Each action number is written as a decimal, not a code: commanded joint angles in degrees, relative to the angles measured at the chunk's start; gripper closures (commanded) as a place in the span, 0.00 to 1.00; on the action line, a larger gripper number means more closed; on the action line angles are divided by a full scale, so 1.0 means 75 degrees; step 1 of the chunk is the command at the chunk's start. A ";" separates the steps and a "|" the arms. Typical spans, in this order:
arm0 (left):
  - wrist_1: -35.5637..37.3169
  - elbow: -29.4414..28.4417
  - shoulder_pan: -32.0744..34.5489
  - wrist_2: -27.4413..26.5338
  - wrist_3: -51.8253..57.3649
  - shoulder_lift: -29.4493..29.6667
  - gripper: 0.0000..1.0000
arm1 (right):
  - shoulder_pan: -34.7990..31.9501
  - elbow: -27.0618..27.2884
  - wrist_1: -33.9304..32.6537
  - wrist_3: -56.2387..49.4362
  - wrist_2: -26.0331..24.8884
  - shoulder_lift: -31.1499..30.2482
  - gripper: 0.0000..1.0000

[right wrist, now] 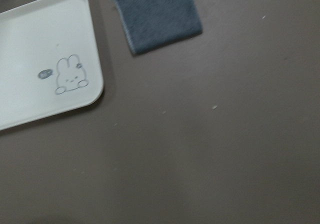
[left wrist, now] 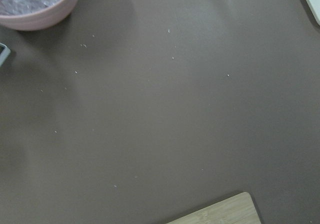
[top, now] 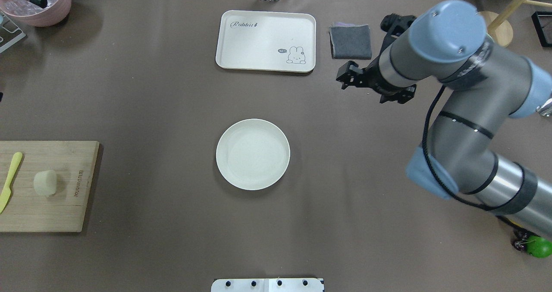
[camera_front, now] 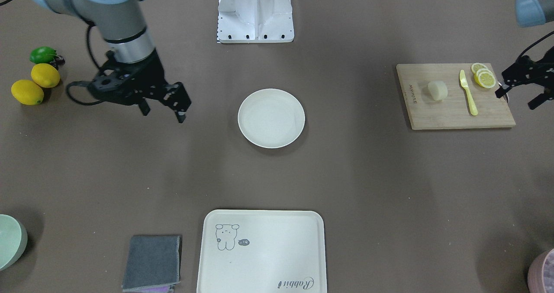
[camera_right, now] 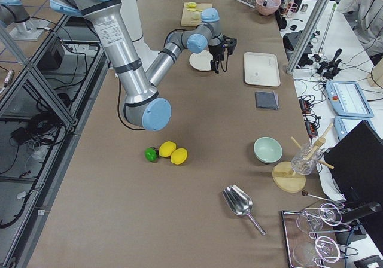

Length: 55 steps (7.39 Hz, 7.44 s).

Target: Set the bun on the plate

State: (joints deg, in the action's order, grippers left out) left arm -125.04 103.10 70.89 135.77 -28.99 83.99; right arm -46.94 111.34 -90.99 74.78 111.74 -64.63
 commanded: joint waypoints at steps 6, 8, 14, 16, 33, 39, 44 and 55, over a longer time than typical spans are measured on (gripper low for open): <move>-0.2817 -0.0094 -0.4091 -0.3390 -0.3854 -0.1566 0.03 | -0.2530 0.0705 0.0097 -0.4639 0.2070 -0.2668 0.00; -0.2805 -0.0187 -0.4166 -0.3478 -0.3835 -0.1578 0.09 | -0.2530 0.0694 0.0096 -0.4627 0.2070 -0.2692 0.00; -0.2805 0.0127 -0.4131 -0.3362 -0.3752 -0.1403 1.00 | -0.3323 0.0624 0.0073 -0.5655 0.2291 -0.3182 0.00; -0.2712 0.0188 -0.4085 -0.2919 -0.3857 -0.0575 1.00 | -0.4294 0.0472 0.0015 -0.7101 0.2620 -0.3872 0.00; -0.1235 -0.1501 -0.6229 -0.4990 -0.6975 0.4961 0.04 | -0.6596 -0.0665 0.0085 -1.1178 0.3078 -0.5410 0.00; 0.5489 0.1472 -0.4289 -0.3666 -0.3951 0.4727 0.03 | -0.6596 -0.0759 0.0073 -1.1189 0.3066 -0.5621 0.00; 0.7472 0.1235 0.0522 -0.0966 0.3441 0.3113 0.03 | -0.6596 -0.0958 0.0085 -1.1178 0.3019 -0.5610 0.00; 0.6500 -0.0574 0.3041 0.0085 0.6794 -0.0242 0.03 | -0.6596 -0.1029 0.0085 -1.1189 0.3019 -0.5622 0.00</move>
State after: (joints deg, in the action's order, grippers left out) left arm -76.14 99.55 93.65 136.58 22.02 82.55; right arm -96.41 103.60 -90.35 -9.07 134.36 -106.79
